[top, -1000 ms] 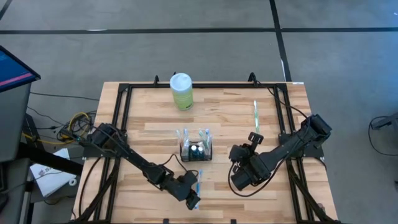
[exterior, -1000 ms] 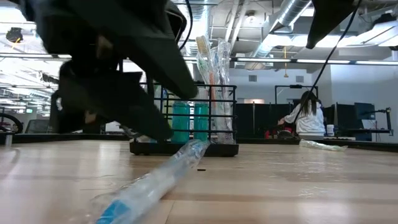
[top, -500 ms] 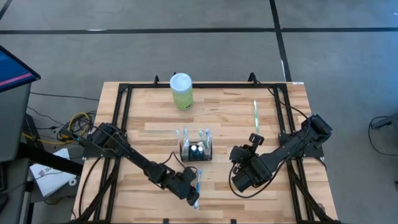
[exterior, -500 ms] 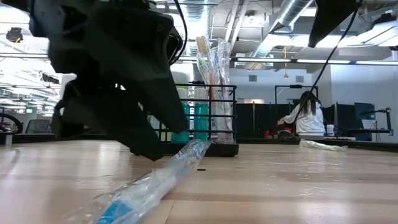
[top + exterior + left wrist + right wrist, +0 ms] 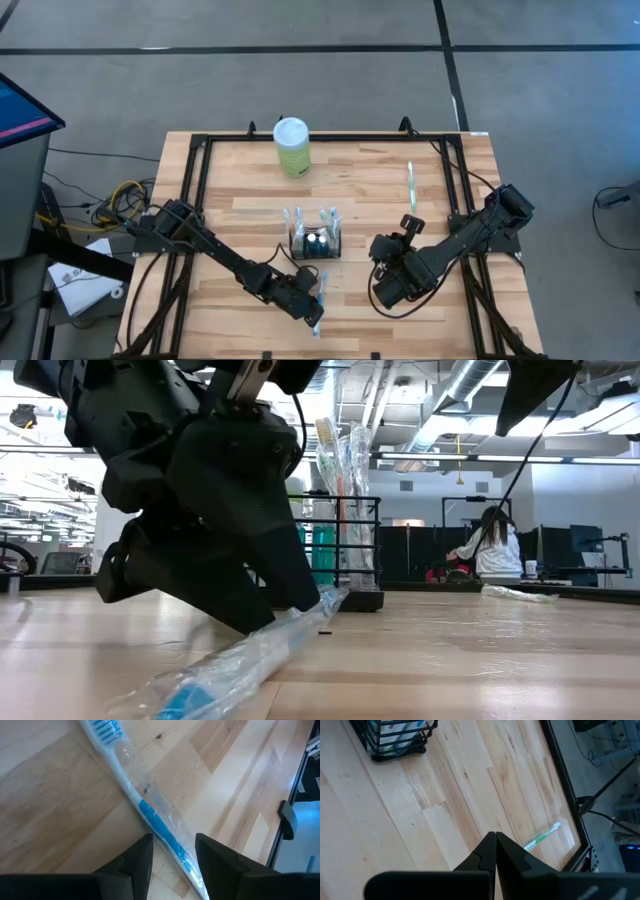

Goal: Pick & Place toothbrushing station
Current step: Put the blue toothbrush into the wire organizer

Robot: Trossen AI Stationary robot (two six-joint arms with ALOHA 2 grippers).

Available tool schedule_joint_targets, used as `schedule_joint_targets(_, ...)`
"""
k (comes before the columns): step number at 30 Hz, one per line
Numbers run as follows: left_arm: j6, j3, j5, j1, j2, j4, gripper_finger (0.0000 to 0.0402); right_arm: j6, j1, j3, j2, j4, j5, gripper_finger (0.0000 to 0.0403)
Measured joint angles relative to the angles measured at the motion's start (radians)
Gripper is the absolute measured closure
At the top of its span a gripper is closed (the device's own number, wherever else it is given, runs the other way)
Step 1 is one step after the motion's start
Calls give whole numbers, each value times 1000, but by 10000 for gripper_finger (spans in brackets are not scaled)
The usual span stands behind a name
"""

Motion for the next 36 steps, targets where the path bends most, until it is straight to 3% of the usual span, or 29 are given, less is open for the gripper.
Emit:
schedule_joint_targets(8, 8, -1, -23, 0, 2, -8, 280, 0, 0, 0, 0, 2, 0, 403)
schedule_joint_targets(16, 59, -2, -44, 2, 4, -6, 389, 0, 0, 0, 0, 2, 0, 403)
schedule_joint_targets(36, 165, -2, -106, -16, -61, -2, 401, 0, 0, 0, 0, 11, 0, 403)
